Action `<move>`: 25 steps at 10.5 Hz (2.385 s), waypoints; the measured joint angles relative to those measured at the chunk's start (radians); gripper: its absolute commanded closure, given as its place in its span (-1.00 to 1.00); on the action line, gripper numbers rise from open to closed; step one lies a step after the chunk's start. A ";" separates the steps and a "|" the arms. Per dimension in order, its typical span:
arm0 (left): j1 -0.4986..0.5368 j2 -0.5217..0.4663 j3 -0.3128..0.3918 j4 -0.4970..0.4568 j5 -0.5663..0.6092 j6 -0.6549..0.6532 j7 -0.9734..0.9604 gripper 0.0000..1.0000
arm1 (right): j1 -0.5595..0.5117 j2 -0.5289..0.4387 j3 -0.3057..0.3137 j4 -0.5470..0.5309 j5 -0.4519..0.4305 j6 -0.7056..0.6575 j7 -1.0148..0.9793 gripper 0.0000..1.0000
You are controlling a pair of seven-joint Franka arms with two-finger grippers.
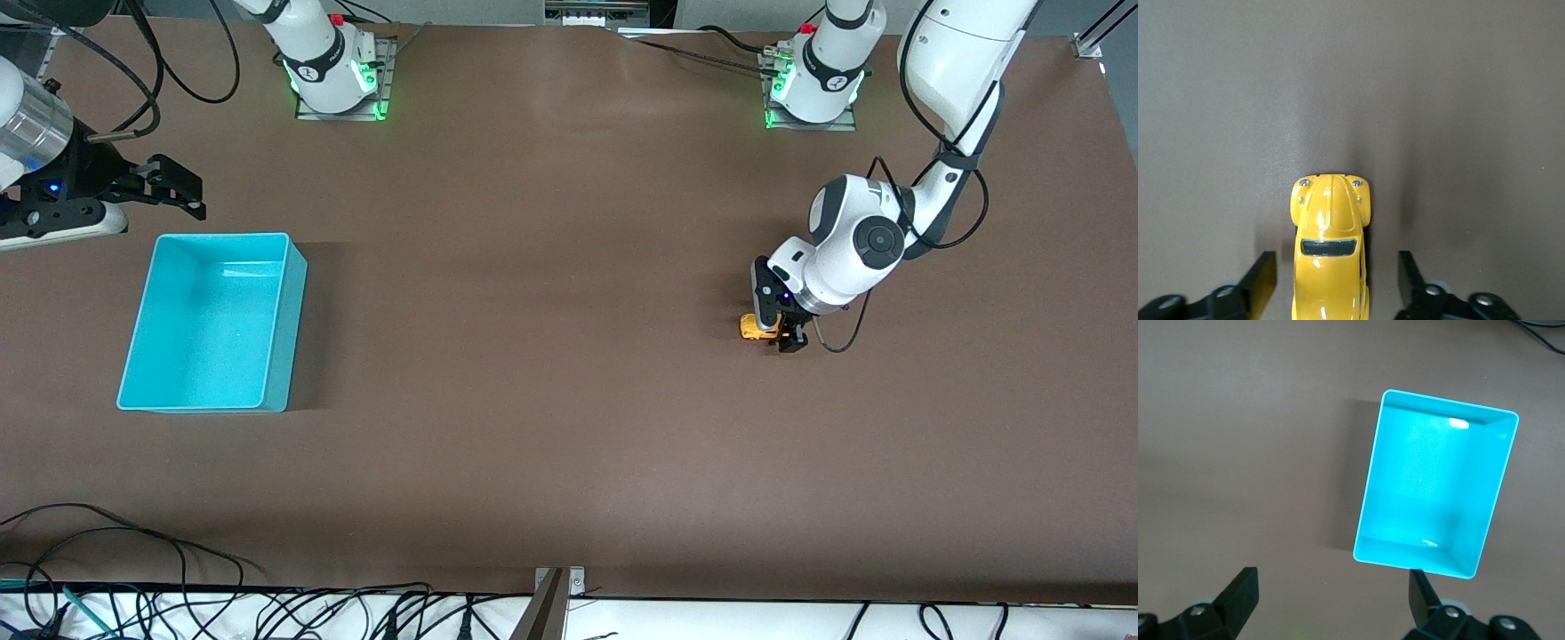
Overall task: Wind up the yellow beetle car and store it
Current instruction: 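Close the left gripper on the yellow car's body, then drag the car backward along the table with the left gripper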
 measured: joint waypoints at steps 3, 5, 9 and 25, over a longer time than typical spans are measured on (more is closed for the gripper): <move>0.002 0.000 0.000 0.001 0.000 0.010 0.039 0.64 | 0.000 0.000 0.000 0.000 0.000 0.000 0.000 -1.00; 0.006 0.000 0.000 0.001 0.000 0.010 0.044 0.65 | 0.000 0.000 0.000 0.000 0.000 0.000 0.000 -1.00; 0.015 0.000 0.001 0.001 0.000 0.008 0.049 0.67 | 0.000 0.000 0.000 0.000 0.000 0.000 0.000 -1.00; 0.347 0.008 0.004 0.013 0.000 -0.006 0.401 -0.99 | -0.001 0.000 -0.004 0.000 0.000 -0.001 0.000 -1.00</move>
